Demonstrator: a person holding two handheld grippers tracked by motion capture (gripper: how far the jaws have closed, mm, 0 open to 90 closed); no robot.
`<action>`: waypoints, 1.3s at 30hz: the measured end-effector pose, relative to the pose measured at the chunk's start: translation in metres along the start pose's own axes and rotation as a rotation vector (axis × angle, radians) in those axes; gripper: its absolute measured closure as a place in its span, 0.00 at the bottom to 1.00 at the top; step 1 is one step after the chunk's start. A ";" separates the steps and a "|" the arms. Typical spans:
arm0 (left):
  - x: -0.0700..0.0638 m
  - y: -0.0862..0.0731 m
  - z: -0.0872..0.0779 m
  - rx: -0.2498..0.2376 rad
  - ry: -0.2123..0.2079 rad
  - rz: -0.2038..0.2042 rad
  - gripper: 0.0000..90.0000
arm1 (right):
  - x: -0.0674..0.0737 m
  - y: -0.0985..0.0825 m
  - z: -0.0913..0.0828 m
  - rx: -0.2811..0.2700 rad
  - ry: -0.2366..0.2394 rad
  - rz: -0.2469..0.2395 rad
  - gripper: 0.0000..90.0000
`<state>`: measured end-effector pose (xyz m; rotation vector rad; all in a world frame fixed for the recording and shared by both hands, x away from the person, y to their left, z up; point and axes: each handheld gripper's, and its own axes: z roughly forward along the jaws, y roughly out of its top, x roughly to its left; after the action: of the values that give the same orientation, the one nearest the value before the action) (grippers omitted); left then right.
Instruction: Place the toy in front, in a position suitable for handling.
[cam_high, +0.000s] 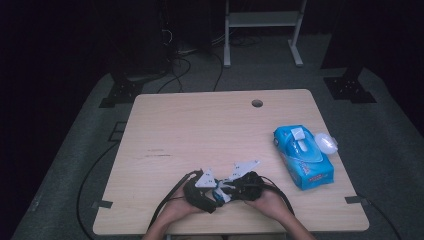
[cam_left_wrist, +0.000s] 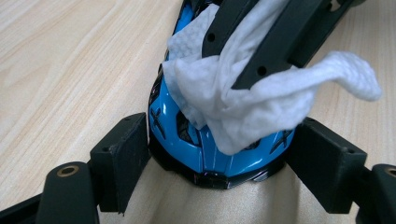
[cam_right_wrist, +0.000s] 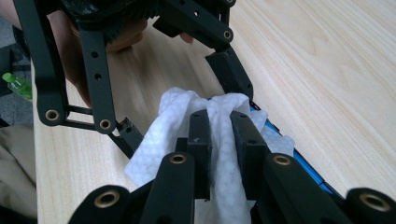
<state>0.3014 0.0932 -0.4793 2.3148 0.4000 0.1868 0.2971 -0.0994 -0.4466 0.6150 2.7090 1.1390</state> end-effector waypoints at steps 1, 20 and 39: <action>0.000 0.000 0.000 -0.002 0.002 0.000 0.25 | 0.001 0.001 0.001 0.000 0.003 -0.002 0.88; -0.001 0.000 0.001 -0.007 0.003 -0.003 0.25 | 0.003 0.008 0.007 0.045 0.028 -0.039 0.88; -0.001 0.001 0.002 -0.008 0.006 0.001 0.26 | 0.006 0.007 0.005 0.058 0.034 -0.080 0.89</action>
<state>0.3014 0.0913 -0.4801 2.3075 0.4003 0.1962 0.2954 -0.0889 -0.4451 0.4944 2.7766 1.0647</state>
